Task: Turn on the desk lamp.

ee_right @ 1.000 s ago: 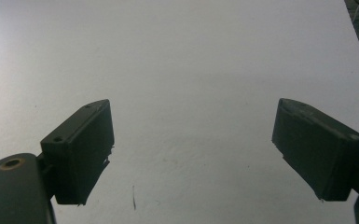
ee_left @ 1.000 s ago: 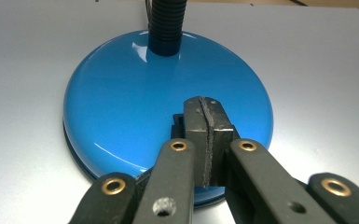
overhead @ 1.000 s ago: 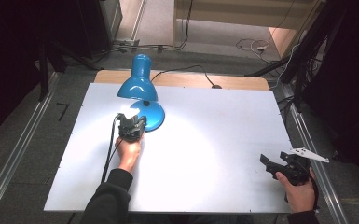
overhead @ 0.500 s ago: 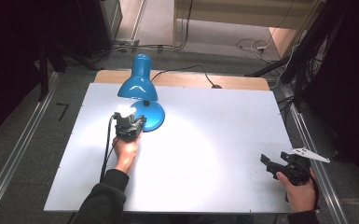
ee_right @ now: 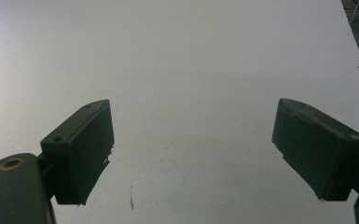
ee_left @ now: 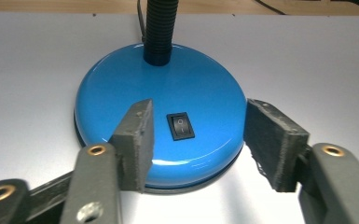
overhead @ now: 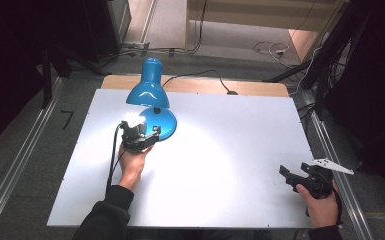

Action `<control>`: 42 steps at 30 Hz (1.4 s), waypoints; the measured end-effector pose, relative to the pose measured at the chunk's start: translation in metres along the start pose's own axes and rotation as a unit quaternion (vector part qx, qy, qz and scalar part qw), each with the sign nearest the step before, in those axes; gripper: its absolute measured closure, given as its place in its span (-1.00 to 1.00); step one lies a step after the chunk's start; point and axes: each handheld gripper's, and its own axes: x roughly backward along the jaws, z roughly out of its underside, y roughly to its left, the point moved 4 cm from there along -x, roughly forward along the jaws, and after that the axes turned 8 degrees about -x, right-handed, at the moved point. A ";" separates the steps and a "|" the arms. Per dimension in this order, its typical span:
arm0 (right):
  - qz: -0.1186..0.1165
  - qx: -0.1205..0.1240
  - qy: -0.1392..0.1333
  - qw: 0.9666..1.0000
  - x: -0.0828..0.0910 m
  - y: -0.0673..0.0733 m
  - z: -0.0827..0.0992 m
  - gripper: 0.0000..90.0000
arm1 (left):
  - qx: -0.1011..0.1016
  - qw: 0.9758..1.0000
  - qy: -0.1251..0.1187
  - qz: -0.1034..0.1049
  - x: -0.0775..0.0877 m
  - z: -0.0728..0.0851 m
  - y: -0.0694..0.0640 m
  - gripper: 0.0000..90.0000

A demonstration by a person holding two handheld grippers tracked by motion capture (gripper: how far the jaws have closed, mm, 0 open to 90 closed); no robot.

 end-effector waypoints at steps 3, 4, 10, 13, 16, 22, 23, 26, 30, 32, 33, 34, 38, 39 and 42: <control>0.001 0.001 0.000 1.000 0.000 0.000 0.000 -0.75 | 0.000 1.000 -0.001 0.000 0.005 0.001 0.000 -0.26; 0.001 0.001 0.000 1.000 0.000 0.000 0.000 -0.75 | -0.001 1.000 -0.001 -0.001 0.007 0.002 0.000 -0.28; 0.000 0.000 -0.001 1.000 0.000 0.000 0.000 -0.74 | 0.003 1.000 -0.006 0.001 0.016 0.003 0.002 -0.41; 0.001 0.001 0.000 1.000 -0.001 0.000 0.000 -0.75 | 0.000 1.000 -0.005 0.001 0.020 0.005 0.002 -0.43; 0.000 0.002 0.000 1.000 -0.001 0.001 0.001 -0.75 | 0.001 1.000 -0.006 0.001 0.023 0.005 0.002 -0.45; 0.001 0.002 0.000 1.000 0.000 0.002 0.001 -0.75 | 0.001 1.000 -0.008 0.001 0.028 0.007 0.004 -0.45; 0.000 0.001 0.000 1.000 0.000 0.002 0.001 -0.75 | -0.002 1.000 -0.005 0.001 0.028 0.008 0.005 -0.47; 0.001 0.000 -0.002 1.000 0.001 0.001 0.000 -0.74 | -0.001 1.000 -0.002 -0.001 0.028 0.011 0.006 -0.47; 0.000 0.000 -0.002 1.000 0.002 0.000 0.001 -0.75 | -0.001 1.000 -0.004 -0.003 0.029 0.012 0.007 -0.47; -0.001 0.000 -0.003 1.000 0.002 0.000 0.000 -0.75 | -0.001 1.000 -0.005 0.000 0.031 0.011 0.006 -0.47; -0.001 0.000 -0.003 1.000 0.002 0.000 0.000 -0.75 | -0.003 1.000 -0.005 0.000 0.031 0.012 0.006 -0.47; -0.001 0.000 -0.002 1.000 0.002 0.000 0.000 -0.74 | -0.004 1.000 -0.005 0.001 0.031 0.012 0.006 -0.47; 0.000 -0.002 -0.003 1.000 0.002 -0.001 0.000 -0.75 | -0.005 1.000 -0.002 0.002 0.032 0.015 0.006 -0.47; 0.000 -0.002 -0.003 1.000 0.002 -0.001 0.000 -0.74 | -0.005 1.000 -0.001 0.002 0.032 0.015 0.007 -0.47; 0.000 -0.003 -0.003 1.000 0.002 -0.001 0.000 -0.75 | -0.005 1.000 -0.001 0.003 0.034 0.016 0.008 -0.48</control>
